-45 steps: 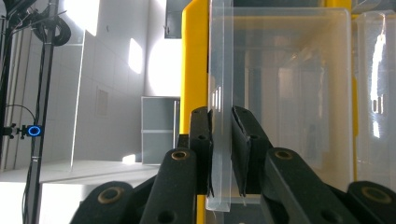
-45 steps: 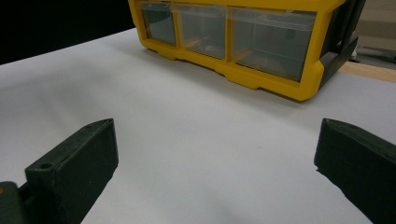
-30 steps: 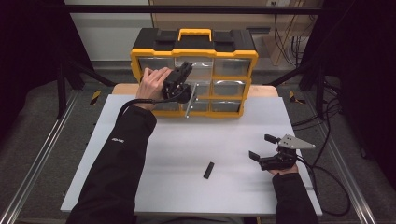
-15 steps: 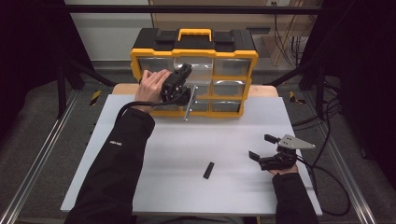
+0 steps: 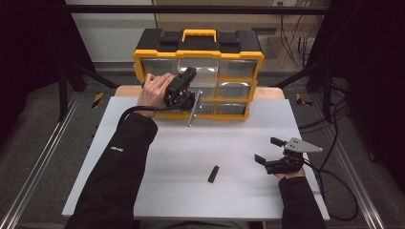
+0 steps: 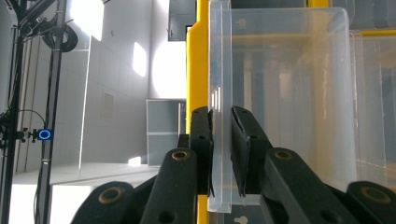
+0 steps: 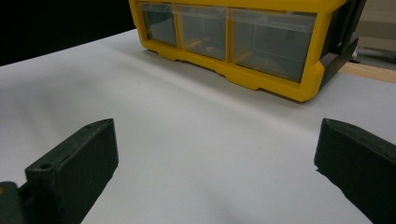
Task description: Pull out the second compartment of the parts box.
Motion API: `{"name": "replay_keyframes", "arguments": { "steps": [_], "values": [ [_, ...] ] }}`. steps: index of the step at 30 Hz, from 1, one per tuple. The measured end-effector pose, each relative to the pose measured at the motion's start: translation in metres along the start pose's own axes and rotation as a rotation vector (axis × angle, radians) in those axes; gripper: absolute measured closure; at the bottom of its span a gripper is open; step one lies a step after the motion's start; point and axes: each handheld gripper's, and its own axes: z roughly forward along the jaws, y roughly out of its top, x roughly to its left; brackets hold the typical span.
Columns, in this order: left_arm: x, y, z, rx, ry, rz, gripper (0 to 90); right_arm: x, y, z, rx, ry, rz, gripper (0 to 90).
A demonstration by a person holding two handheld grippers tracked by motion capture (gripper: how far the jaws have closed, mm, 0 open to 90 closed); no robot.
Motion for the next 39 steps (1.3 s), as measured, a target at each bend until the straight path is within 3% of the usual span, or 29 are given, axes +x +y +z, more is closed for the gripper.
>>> {"name": "replay_keyframes", "arguments": {
  "steps": [39],
  "values": [
    [-0.001,0.006,-0.022,-0.014,0.015,0.009,78.9,0.000,0.000,0.000,-0.001,0.003,0.001,0.3]
  ]
}}
